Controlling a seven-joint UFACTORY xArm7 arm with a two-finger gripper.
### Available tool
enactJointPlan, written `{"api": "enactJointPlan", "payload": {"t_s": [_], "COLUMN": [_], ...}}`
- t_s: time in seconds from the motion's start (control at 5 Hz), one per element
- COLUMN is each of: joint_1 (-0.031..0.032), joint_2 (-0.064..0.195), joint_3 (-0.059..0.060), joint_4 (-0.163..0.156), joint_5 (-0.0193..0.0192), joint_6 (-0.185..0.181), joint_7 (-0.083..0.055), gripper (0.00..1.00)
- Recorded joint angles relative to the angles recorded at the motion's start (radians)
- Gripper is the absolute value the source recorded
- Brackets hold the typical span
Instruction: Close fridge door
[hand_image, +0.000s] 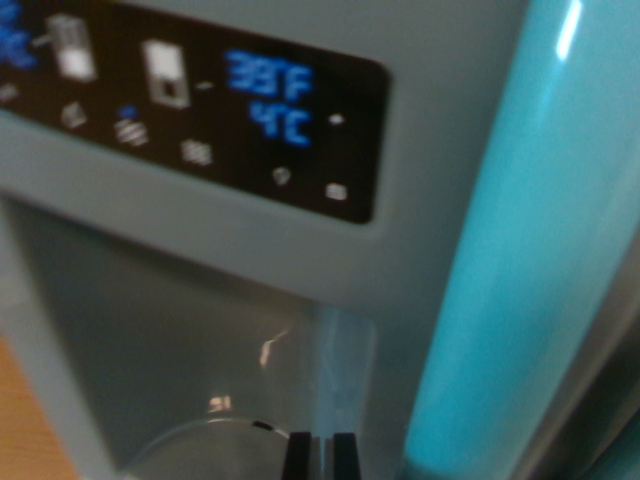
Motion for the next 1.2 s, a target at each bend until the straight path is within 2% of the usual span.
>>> {"api": "enactJointPlan", "payload": {"t_s": [0.2, 0.4, 0.6, 0.8, 1.0, 1.2], "joint_1": [0.0, 0.0, 0.0, 0.0, 0.0, 0.0], "joint_2": [0.0, 0.033, 0.033, 0.061, 0.061, 0.087], "joint_3": [0.0, -0.013, -0.013, -0.021, -0.021, -0.032], "joint_4": [0.0, 0.024, 0.024, 0.042, 0.042, 0.063], "joint_5": [0.0, 0.0, 0.0, 0.0, 0.0, 0.0], "joint_6": [0.0, 0.0, 0.0, 0.0, 0.0, -0.001], "joint_7": [0.0, 0.0, 0.0, 0.0, 0.0, 0.0], "gripper": [1.0, 1.0, 1.0, 1.0, 1.0, 1.0]}}
